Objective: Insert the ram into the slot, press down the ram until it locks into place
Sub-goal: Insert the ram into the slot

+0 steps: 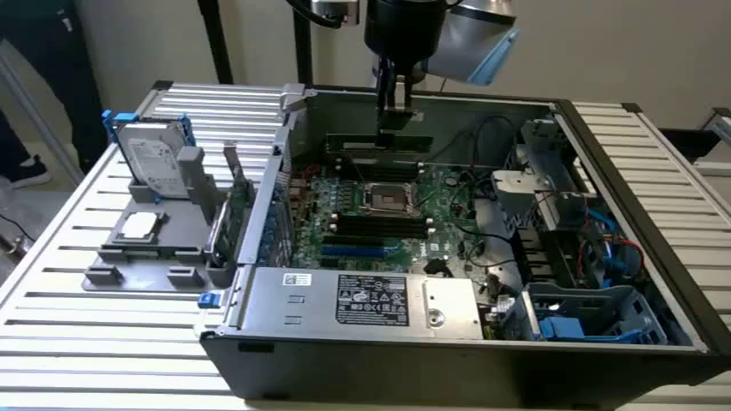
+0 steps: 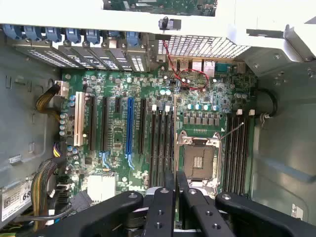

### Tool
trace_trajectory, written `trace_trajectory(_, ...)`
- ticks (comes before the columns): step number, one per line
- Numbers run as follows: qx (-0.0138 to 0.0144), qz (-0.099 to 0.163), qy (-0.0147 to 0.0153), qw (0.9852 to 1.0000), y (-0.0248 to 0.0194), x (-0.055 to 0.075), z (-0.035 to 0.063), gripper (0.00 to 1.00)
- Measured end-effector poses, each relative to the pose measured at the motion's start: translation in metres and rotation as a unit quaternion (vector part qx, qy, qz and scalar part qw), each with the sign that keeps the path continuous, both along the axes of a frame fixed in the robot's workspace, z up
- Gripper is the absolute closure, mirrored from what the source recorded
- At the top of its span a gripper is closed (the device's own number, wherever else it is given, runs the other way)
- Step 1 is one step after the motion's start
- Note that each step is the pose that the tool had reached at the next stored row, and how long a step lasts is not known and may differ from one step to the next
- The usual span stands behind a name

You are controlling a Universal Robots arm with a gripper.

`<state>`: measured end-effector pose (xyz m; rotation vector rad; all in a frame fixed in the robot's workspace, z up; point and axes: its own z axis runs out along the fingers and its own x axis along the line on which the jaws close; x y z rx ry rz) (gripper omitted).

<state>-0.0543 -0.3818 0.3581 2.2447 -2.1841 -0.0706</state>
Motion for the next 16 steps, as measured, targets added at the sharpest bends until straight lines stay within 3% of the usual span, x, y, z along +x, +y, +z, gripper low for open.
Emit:
trace_trajectory(12, 0.0003, -0.001, 0.0001, 1.0, -0.0001, 0.0008, 0.0, 0.87)
trace_trajectory(16, 0.0002, -0.025, 0.0001, 0.9997, 0.0, 0.0012, -0.0006, 0.87)
